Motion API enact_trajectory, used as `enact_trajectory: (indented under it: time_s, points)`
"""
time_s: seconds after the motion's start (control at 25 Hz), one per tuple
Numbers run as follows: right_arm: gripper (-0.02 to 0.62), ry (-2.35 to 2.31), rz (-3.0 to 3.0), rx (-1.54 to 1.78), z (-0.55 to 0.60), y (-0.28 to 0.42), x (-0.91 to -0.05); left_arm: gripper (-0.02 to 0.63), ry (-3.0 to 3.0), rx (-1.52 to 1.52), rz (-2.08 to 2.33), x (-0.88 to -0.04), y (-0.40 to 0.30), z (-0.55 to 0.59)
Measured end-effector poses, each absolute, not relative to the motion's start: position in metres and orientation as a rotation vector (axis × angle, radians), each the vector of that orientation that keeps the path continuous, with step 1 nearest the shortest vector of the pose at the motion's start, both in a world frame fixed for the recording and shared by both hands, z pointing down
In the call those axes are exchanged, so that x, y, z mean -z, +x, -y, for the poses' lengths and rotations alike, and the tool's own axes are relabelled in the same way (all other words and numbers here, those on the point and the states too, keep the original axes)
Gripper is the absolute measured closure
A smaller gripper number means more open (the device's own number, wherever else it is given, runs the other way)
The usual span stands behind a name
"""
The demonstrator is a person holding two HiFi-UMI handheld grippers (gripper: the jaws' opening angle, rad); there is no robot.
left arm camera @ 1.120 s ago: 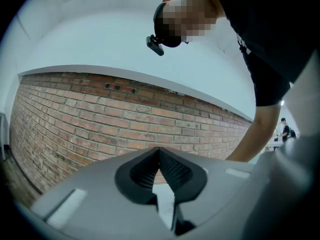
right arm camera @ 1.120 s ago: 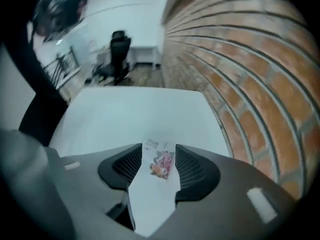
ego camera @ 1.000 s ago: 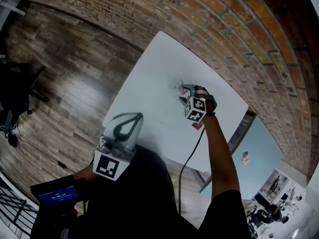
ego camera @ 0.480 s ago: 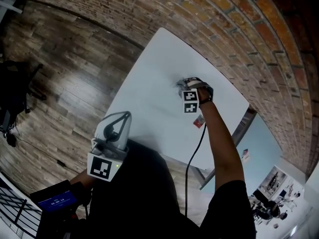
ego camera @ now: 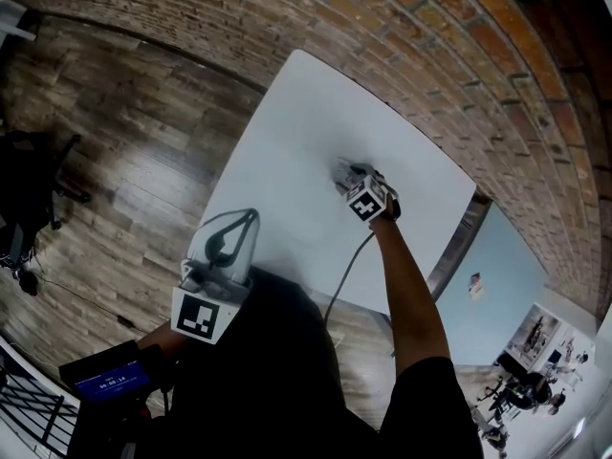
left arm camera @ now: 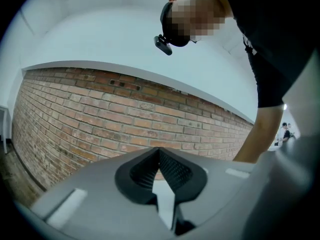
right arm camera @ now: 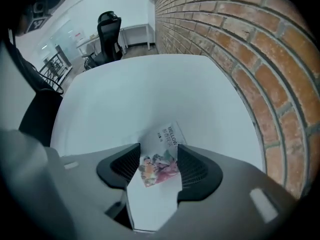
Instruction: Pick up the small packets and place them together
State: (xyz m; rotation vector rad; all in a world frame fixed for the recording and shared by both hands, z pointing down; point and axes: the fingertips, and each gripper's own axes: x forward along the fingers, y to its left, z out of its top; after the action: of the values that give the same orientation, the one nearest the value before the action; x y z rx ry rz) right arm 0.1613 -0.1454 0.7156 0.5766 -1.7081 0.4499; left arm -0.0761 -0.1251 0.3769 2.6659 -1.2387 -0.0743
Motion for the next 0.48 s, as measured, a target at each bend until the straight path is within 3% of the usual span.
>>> enact_trajectory:
  time_s: [0.48]
  points:
    - [0.359, 0.651, 1.691, -0.475, 0.074, 0.146, -0.716, 0.606, 2.706, 0.070, 1.161, -0.372, -0.058, 0.094]
